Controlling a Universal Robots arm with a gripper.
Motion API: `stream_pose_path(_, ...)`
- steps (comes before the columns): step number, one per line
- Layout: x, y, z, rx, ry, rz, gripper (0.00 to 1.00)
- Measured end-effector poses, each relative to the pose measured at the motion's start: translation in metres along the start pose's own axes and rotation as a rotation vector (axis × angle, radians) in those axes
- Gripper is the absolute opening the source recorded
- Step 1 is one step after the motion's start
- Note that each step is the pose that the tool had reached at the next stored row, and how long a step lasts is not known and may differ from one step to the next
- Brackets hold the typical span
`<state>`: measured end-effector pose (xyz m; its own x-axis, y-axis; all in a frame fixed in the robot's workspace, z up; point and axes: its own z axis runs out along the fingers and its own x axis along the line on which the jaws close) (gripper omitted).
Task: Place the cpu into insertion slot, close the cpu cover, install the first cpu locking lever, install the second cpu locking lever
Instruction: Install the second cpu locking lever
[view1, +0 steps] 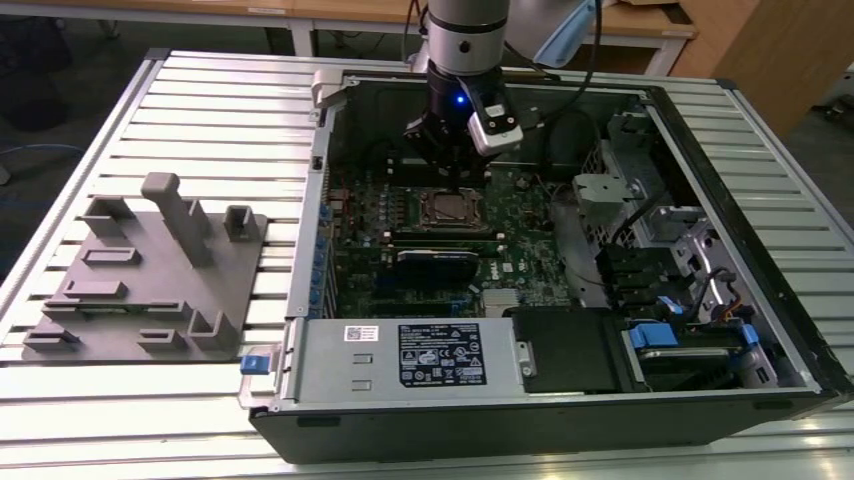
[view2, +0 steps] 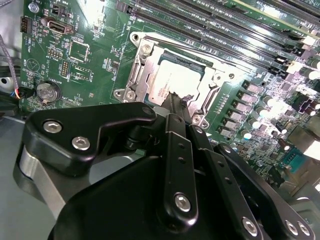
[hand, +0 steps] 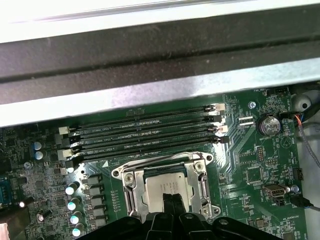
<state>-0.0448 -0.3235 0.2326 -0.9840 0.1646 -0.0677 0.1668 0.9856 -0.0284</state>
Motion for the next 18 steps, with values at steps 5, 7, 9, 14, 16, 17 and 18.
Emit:
stream_pose_path(5, 0.0000, 0.0000, -0.0004, -0.0002, -0.0001, 0.000, 0.10)
stream_pose_path(7, 0.0000, 0.0000, -0.0006, 0.0000, 0.0000, 0.000, 0.10)
stream_pose_path(9, -0.0001, 0.0000, -0.0006, -0.0001, -0.0001, 0.000, 0.10)
stream_pose_path(14, -0.0003, -0.0001, -0.0036, 0.0000, -0.0001, 0.000, 0.10)
stream_pose_path(16, -0.0004, -0.0002, -0.0060, 0.0000, 0.0000, 0.000, 0.10)
stream_pose_path(17, -0.0004, -0.0002, -0.0060, 0.0000, -0.0001, 0.000, 0.10)
stream_pose_path(18, -0.0004, -0.0002, -0.0060, 0.0000, 0.0000, 0.000, 0.10)
